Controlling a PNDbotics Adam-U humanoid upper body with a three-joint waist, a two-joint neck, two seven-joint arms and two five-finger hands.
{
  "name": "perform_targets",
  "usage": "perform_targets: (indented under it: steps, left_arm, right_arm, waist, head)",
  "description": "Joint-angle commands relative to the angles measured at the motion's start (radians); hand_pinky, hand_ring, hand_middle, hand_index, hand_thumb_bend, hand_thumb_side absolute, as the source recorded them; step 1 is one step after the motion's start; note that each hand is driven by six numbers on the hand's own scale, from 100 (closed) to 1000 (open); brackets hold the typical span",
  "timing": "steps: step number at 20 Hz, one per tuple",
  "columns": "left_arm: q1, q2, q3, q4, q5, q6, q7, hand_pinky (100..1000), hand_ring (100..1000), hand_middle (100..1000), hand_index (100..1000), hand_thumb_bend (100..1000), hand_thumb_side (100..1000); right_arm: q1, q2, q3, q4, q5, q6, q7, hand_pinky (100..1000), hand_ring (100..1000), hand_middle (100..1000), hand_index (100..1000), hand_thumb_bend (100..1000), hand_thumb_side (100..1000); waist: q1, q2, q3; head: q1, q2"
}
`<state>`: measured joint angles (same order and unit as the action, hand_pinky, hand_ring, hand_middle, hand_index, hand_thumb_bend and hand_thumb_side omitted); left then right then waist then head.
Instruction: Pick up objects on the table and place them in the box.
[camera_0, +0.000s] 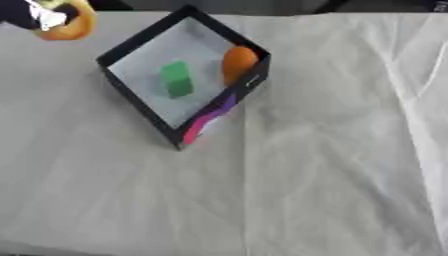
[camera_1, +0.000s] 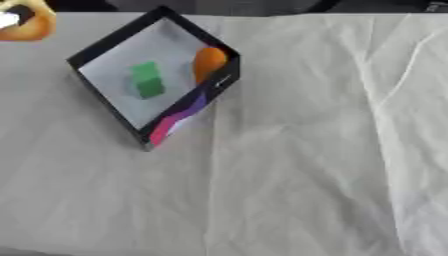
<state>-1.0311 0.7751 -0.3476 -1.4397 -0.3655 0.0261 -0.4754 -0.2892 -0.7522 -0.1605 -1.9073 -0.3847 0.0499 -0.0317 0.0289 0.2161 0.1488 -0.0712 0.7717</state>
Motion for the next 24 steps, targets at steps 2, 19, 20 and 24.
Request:
perform_targets:
  steps: [2,19,20,24]
  left_arm:
    - [-0.091,-0.063,0.001,0.024,-0.043,-0.043,0.018,671,527,382,356,335,100]
    - [-0.202,-0.491,0.011,0.354,-0.256,-0.201,0.142,674,520,409,364,180,100]
    - [-0.191,-0.503,0.012,0.376,-0.273,-0.204,0.144,675,523,416,374,180,100]
    - [-0.156,-0.540,0.019,0.450,-0.346,-0.240,0.161,695,543,449,403,219,100]
  right_arm:
    - [-0.012,-0.034,-0.013,-0.002,-0.011,0.000,0.003,1000,715,662,826,100,547]
    - [-0.087,-0.009,0.009,-0.005,-0.055,0.004,0.023,1000,716,662,825,100,543]
    - [-0.090,-0.007,0.009,-0.006,-0.057,0.004,0.024,1000,716,663,825,100,543]
    - [-0.092,-0.005,0.005,-0.008,-0.063,0.003,0.021,1000,716,663,825,100,544]
  waist:
    - [0.011,-0.037,-0.003]
    - [-0.014,-0.033,-0.058]
    - [-0.015,-0.032,-0.060]
    - [-0.016,-0.031,-0.065]
  head:
    - [-0.005,-0.002]
    - [-0.008,-0.002]
    - [-0.010,-0.002]
    - [-0.014,-0.002]
